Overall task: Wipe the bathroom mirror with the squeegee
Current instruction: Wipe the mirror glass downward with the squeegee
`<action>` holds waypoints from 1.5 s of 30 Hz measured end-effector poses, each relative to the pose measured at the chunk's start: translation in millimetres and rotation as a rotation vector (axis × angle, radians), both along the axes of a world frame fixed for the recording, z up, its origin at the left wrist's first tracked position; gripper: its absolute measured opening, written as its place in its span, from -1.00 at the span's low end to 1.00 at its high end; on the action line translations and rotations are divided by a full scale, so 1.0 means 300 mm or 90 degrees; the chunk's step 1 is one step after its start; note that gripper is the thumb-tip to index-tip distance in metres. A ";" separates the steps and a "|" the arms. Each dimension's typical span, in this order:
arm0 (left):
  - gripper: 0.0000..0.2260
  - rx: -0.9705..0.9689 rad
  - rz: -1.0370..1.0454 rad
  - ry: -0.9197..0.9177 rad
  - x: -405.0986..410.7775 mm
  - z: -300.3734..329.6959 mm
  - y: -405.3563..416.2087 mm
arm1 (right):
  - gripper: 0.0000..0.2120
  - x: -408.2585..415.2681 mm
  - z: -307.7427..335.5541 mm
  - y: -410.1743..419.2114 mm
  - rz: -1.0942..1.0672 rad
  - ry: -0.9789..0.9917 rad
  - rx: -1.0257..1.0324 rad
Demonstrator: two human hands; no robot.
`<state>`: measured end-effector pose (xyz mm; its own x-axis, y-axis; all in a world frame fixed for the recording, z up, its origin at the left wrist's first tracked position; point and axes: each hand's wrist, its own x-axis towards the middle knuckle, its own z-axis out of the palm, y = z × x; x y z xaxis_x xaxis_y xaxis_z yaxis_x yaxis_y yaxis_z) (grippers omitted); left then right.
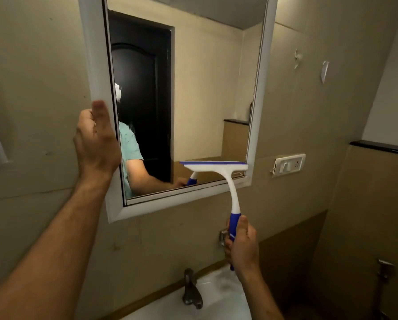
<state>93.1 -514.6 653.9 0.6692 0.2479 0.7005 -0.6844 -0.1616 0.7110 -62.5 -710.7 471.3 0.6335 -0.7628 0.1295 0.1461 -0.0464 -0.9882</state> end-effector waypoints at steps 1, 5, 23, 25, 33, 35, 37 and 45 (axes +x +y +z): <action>-0.63 -0.004 -0.003 0.003 -0.006 0.003 -0.002 | -0.56 -0.011 -0.024 0.000 -0.002 0.009 0.001; -0.51 -0.048 -0.029 0.034 -0.013 -0.013 -0.034 | -0.56 -0.079 -0.069 0.017 -0.003 0.034 -0.002; -0.50 -0.088 -0.081 0.088 -0.044 -0.008 -0.017 | -0.54 0.003 -0.016 0.279 0.240 -0.042 0.004; -0.50 -0.084 -0.079 0.083 -0.041 -0.016 -0.013 | -0.55 0.002 0.006 0.289 0.231 -0.064 0.015; -0.55 -0.042 -0.109 0.093 -0.060 -0.041 -0.003 | -0.64 0.132 0.386 0.331 0.224 -0.195 -0.082; -0.55 -0.043 -0.105 0.092 -0.056 -0.038 0.000 | -0.62 0.173 0.457 0.341 0.198 -0.220 -0.115; -0.52 -0.040 -0.097 0.086 -0.054 -0.027 0.001 | -0.61 0.193 0.479 0.340 0.178 -0.229 -0.138; -0.50 -0.055 -0.088 0.071 -0.021 -0.021 -0.003 | -0.48 0.135 0.261 0.316 0.186 -0.164 -0.105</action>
<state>87.0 -515.5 647.6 0.7731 0.2038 0.6007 -0.6124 -0.0068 0.7905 -21.9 -616.0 549.6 0.7505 -0.5122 0.4176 0.4183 -0.1211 -0.9002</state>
